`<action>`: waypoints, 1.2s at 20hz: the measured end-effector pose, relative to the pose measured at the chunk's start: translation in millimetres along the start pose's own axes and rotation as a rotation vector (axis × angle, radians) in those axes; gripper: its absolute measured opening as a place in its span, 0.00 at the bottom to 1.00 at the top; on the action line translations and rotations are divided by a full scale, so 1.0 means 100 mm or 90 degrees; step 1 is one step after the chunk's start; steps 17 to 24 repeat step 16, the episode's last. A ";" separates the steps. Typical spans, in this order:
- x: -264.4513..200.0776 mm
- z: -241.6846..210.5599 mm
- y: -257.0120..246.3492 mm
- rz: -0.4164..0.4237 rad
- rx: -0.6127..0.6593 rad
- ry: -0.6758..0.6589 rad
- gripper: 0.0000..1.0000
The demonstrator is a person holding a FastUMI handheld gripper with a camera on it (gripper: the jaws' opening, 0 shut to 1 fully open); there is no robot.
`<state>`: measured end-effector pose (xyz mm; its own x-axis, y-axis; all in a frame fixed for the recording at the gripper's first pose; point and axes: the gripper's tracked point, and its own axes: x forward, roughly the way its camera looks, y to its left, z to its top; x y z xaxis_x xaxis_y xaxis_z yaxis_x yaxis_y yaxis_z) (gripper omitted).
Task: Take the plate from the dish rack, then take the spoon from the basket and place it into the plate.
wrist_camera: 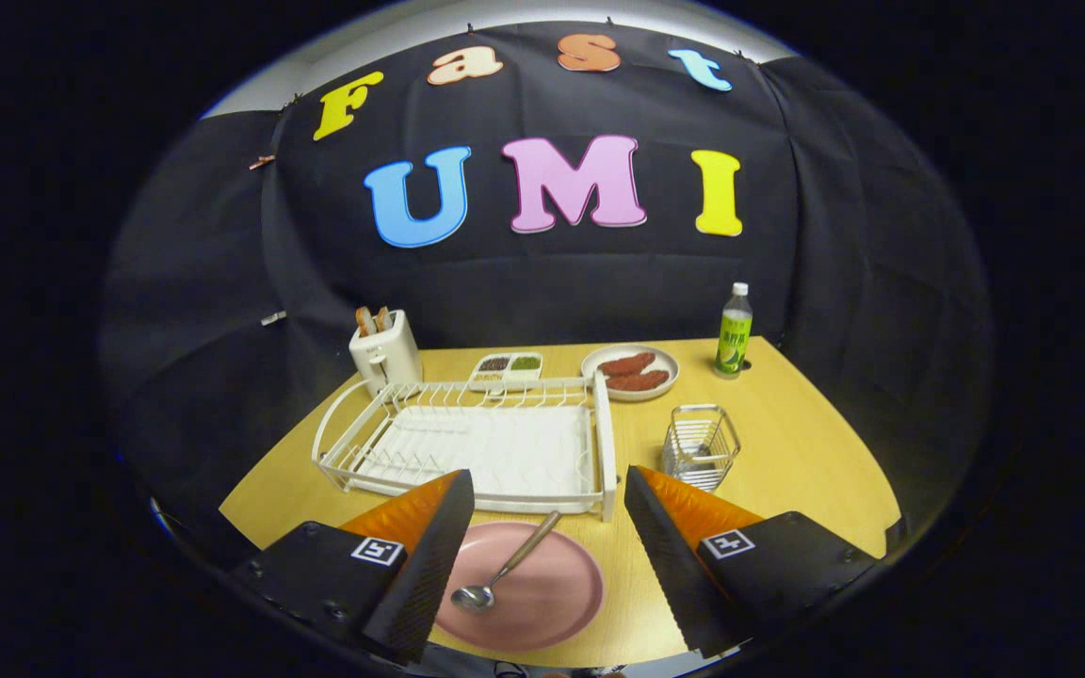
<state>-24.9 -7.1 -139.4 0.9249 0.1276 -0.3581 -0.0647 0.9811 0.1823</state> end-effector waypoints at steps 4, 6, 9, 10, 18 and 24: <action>-0.32 0.69 -0.16 -0.030 0.003 -0.084 0.98; -0.49 1.02 -0.23 -0.046 -0.012 -0.122 0.98; -0.77 1.44 -0.25 -0.073 -0.052 -0.182 0.98; -0.85 1.57 -0.24 -0.080 -0.070 -0.201 0.98; -1.09 1.74 0.00 -0.065 -0.101 -0.244 0.97; -1.09 1.74 0.00 -0.065 -0.101 -0.244 0.97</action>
